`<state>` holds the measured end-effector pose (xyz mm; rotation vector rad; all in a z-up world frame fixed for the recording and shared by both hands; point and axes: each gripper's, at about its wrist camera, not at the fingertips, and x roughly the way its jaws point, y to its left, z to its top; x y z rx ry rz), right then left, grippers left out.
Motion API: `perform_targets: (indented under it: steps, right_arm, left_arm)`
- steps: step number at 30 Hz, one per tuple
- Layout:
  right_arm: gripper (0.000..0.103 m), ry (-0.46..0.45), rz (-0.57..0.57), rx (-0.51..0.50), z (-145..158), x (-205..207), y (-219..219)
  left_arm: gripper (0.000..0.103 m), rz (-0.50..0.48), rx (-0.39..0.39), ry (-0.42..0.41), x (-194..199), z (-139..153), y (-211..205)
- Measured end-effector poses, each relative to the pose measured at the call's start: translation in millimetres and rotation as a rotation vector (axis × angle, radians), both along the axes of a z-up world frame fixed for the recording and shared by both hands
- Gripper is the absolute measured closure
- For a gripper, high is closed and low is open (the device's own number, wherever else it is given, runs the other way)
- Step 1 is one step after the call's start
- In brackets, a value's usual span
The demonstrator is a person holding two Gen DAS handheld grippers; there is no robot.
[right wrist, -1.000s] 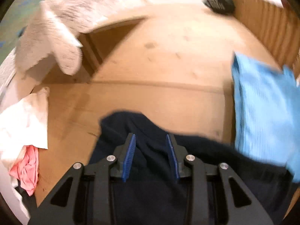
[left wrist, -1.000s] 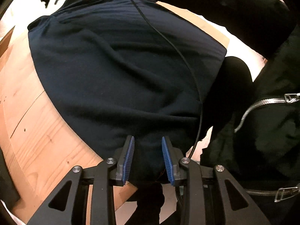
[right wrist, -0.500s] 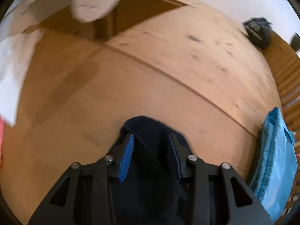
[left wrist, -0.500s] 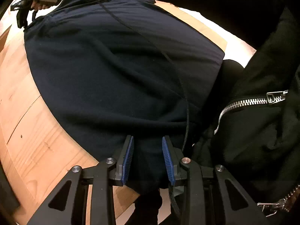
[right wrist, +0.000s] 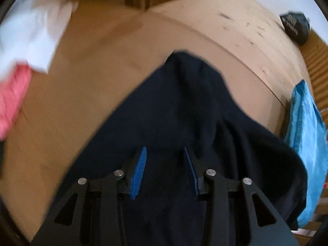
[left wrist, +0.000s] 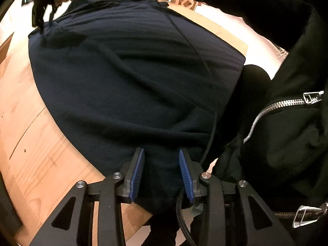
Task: Fold clothes
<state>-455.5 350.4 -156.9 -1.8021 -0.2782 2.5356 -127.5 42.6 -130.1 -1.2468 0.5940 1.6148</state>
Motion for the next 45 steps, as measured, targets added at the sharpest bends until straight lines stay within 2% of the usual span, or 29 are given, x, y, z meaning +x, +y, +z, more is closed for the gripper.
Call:
perform_targets:
  steps: [3, 4, 6, 9, 11, 15, 17, 20, 23, 28, 36, 40, 42, 43, 44, 45]
  right_arm:
    - [0.065, 0.070, -0.033, 0.013, -2, -10, 4]
    - [0.059, 0.089, -0.043, 0.026, -3, -15, 6]
    - [0.057, 0.124, -0.061, 0.056, -3, -26, 9]
    - [0.057, 0.119, -0.088, 0.074, 6, -18, 10]
    - [0.057, 0.147, -0.069, 0.038, 22, 11, 4]
    - [0.057, 0.077, 0.034, -0.044, 34, 102, -29]
    - [0.057, 0.057, 0.059, -0.086, 37, 158, -42]
    - [0.056, 0.039, 0.044, -0.162, 31, 231, -51]
    - [0.056, 0.030, 0.013, -0.221, 20, 285, -58]
    - [0.056, 0.044, -0.007, -0.213, 17, 335, -68]
    - [0.056, 0.042, -0.057, -0.233, 11, 355, -64]
    - [0.056, 0.033, -0.060, -0.225, 4, 365, -67]
    - [0.056, 0.030, -0.056, -0.211, 2, 369, -68]
    - [0.056, 0.031, -0.057, -0.206, 1, 371, -68]
    - [0.056, 0.030, -0.059, -0.211, 1, 372, -68]
    - [0.056, 0.030, -0.061, -0.217, 1, 373, -67]
  left_arm:
    - [0.069, -0.002, -0.008, 0.021, 3, 1, -1]
    - [0.069, -0.002, -0.011, 0.028, 4, 1, -1]
    - [0.069, 0.032, -0.005, 0.020, 6, 2, -11]
    - [0.069, 0.093, 0.008, 0.002, 10, 3, -27]
    - [0.069, 0.133, 0.016, -0.010, 12, 3, -38]
    - [0.067, 0.215, 0.033, -0.034, 17, 5, -60]
    - [0.061, 0.255, 0.042, -0.046, 19, 5, -71]
    - [0.059, 0.307, 0.056, -0.059, 25, 4, -85]
    - [0.054, 0.320, 0.087, -0.041, 37, 3, -88]
    - [0.054, 0.312, 0.058, -0.041, 57, -9, -94]
    - [0.054, 0.320, 0.074, -0.089, 54, -41, -76]
    - [0.054, 0.318, 0.087, -0.143, 45, -62, -70]
    - [0.057, 0.316, 0.092, -0.156, 44, -70, -68]
    - [0.067, 0.313, 0.102, -0.157, 44, -71, -68]
    - [0.085, 0.309, 0.117, -0.156, 45, -71, -70]
    - [0.091, 0.304, 0.131, -0.155, 47, -72, -71]
